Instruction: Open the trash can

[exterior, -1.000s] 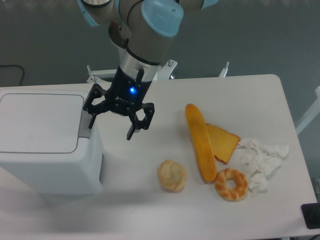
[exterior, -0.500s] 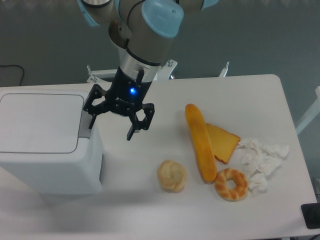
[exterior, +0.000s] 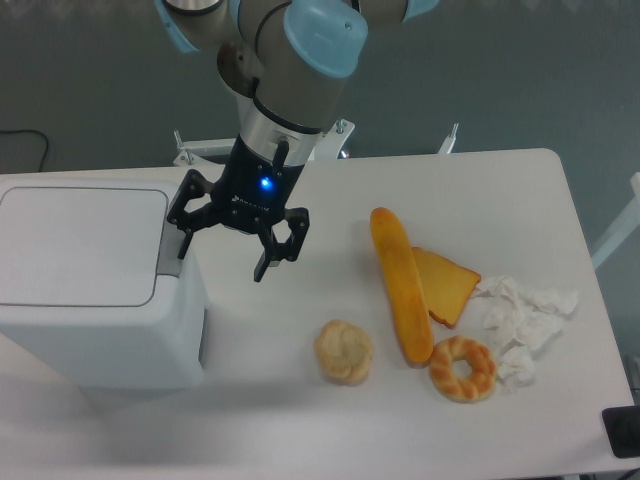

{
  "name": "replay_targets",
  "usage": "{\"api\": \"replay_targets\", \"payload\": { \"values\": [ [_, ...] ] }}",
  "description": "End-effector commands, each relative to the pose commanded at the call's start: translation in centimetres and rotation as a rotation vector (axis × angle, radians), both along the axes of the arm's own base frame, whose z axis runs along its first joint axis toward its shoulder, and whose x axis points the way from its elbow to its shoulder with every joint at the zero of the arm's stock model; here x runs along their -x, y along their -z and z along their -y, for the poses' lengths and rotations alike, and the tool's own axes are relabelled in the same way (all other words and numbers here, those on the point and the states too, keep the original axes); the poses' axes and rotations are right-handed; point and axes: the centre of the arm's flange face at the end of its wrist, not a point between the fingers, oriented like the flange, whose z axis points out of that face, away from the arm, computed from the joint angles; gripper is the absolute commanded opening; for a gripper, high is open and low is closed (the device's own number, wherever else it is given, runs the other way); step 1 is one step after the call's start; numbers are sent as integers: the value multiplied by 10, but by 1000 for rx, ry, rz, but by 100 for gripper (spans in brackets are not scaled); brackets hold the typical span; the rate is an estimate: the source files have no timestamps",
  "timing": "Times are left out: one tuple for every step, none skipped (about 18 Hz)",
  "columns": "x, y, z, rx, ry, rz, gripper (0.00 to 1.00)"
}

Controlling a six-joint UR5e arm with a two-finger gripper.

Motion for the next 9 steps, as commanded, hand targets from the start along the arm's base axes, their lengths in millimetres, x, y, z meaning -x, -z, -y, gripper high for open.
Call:
{"api": "replay_targets", "payload": {
  "values": [
    [0,1,-1,1,2,1,100],
    [0,1,-1,1,2,1,100],
    [0,1,-1,1,2,1,100],
    [0,2,-1,2,3,1,100],
    [0,2,-1,3,2,0,100],
    [0,2,-1,2,7,-3,100],
    [0,3,-1,2,11,-4,100],
    [0,3,-1,2,12,-5,100],
    [1,4,-2,2,13,-5,100]
  ]
}}
